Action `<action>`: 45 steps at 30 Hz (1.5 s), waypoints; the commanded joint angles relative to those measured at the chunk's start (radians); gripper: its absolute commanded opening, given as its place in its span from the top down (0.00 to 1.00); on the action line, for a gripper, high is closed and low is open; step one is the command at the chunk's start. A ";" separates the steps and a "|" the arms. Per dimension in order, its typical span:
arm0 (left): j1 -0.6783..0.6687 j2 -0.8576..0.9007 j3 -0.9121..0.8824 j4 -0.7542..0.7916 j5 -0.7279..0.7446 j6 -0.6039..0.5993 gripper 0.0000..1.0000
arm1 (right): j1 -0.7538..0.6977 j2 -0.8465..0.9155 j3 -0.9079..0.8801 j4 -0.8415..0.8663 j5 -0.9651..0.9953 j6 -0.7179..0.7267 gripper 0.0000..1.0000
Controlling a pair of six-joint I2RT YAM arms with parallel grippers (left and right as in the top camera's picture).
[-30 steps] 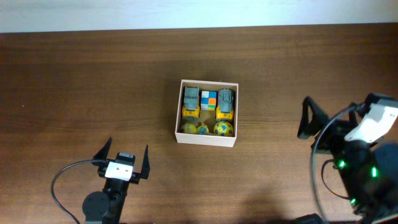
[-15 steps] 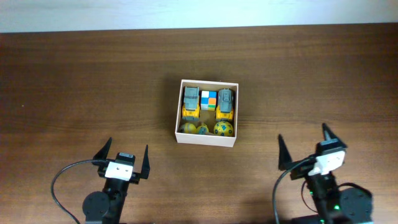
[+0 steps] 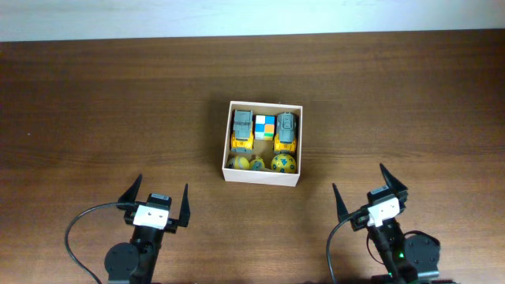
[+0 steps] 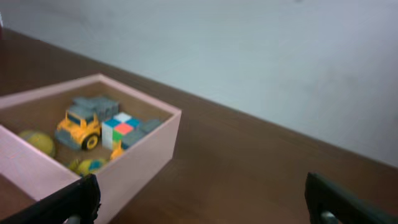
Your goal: Pack container
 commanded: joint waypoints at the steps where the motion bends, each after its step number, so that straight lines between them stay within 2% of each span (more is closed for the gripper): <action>1: 0.006 -0.010 -0.006 -0.002 -0.007 0.015 0.01 | -0.009 -0.011 -0.044 0.006 -0.013 0.025 0.01; 9: 0.006 -0.010 -0.006 -0.002 -0.007 0.015 0.01 | -0.009 -0.011 -0.047 0.010 0.113 0.177 0.01; 27: 0.006 -0.010 -0.006 -0.002 -0.007 0.015 0.01 | -0.006 -0.011 -0.050 0.014 0.127 0.172 0.01; 36: 0.006 -0.010 -0.006 -0.002 -0.007 0.015 0.01 | 0.070 -0.011 -0.050 0.014 0.126 0.173 0.01; 45: 0.006 -0.010 -0.006 -0.002 -0.007 0.015 0.01 | 0.010 -0.011 -0.050 0.014 0.124 0.172 0.01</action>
